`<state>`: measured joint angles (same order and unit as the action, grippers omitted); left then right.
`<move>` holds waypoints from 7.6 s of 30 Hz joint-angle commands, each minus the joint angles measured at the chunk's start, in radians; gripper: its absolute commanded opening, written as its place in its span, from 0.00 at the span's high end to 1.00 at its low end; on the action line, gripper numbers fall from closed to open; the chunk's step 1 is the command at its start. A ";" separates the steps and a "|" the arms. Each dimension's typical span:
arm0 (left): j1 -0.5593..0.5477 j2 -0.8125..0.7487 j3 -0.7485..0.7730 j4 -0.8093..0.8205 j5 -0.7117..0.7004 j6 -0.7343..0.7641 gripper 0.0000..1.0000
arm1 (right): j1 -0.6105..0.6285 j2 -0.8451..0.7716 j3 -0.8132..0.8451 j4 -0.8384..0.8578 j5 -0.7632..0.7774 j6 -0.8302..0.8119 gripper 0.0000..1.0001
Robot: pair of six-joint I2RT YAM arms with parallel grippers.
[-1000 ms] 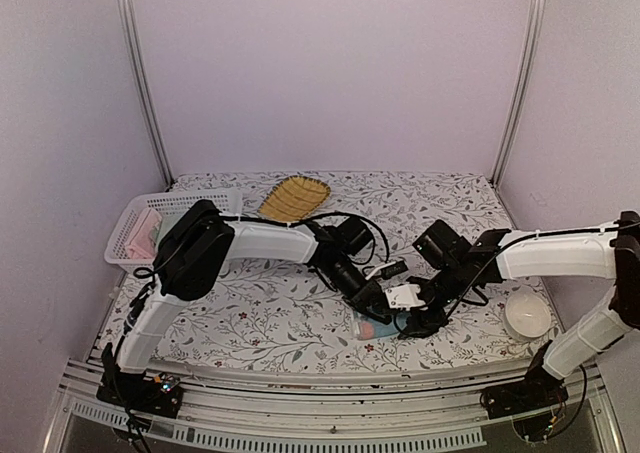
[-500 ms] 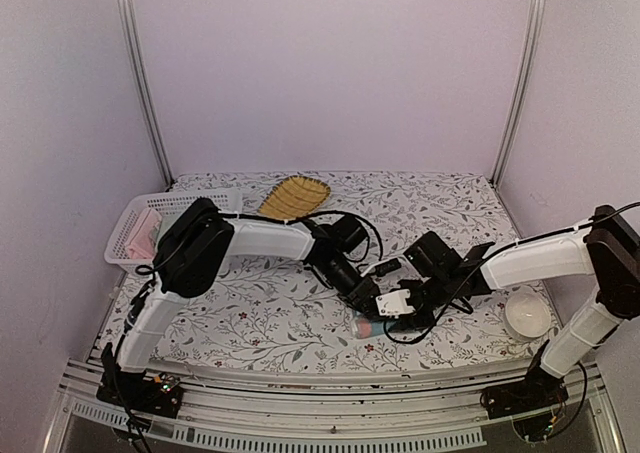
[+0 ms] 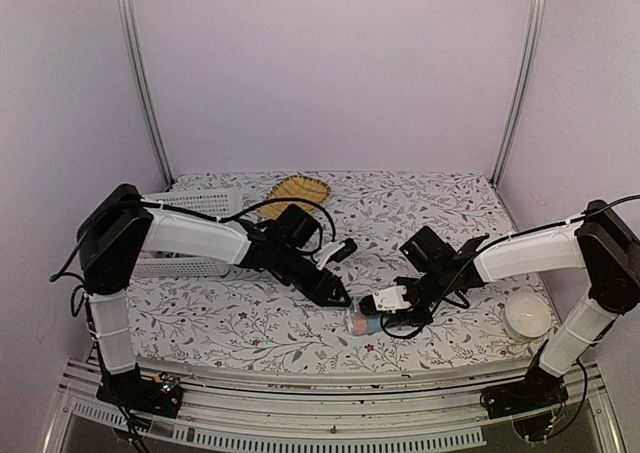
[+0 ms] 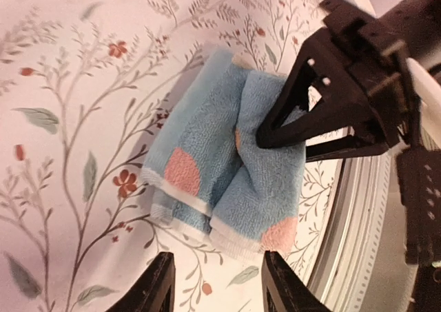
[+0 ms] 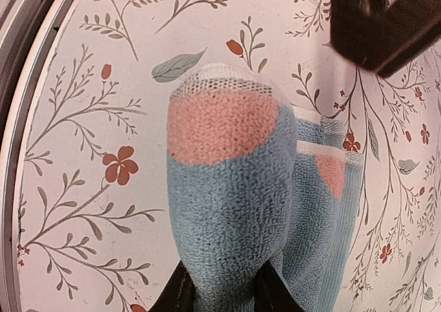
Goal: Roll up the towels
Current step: Roll the towel at the center of the board, then pick up the towel from the center of the board, then place the towel in the bin.
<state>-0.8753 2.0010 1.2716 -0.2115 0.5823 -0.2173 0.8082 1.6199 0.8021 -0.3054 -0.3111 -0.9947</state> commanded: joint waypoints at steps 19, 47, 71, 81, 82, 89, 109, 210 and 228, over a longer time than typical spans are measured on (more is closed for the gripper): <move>-0.413 -0.109 -0.168 0.333 -0.931 0.573 0.53 | -0.259 0.547 0.513 -0.803 -0.468 -0.024 0.86; -0.350 0.149 0.105 -0.049 -0.703 0.535 0.73 | -0.350 0.316 0.595 -0.905 -0.521 -0.012 0.51; -0.108 0.230 0.193 -0.165 -0.107 0.251 0.76 | -0.099 -0.205 -0.022 -0.086 0.031 0.054 0.45; -0.080 0.243 0.204 -0.158 -0.015 0.242 0.78 | -0.046 -0.179 -0.032 0.030 0.089 0.032 0.44; -0.077 0.245 0.205 -0.156 -0.004 0.240 0.78 | -0.045 -0.173 -0.035 0.031 0.084 0.025 0.44; -0.055 0.256 0.217 -0.142 0.063 0.241 0.79 | -0.044 -0.073 -0.041 0.040 0.055 0.005 0.39; -0.041 -0.169 -0.198 0.272 -0.268 0.136 0.53 | -0.122 0.164 0.209 -0.336 -0.257 0.102 0.86; 0.409 -0.253 0.223 -0.621 -1.420 -0.130 1.00 | -0.473 -0.039 0.290 -0.399 -0.503 0.340 0.40; 0.486 -0.142 0.102 -0.484 -1.246 -0.113 1.00 | -0.473 -0.008 0.290 -0.416 -0.500 0.329 0.38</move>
<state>-0.3969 1.8221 1.3804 -0.7513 -0.7136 -0.3336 0.3389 1.5978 1.0981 -0.7055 -0.7963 -0.6521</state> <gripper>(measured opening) 0.174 0.614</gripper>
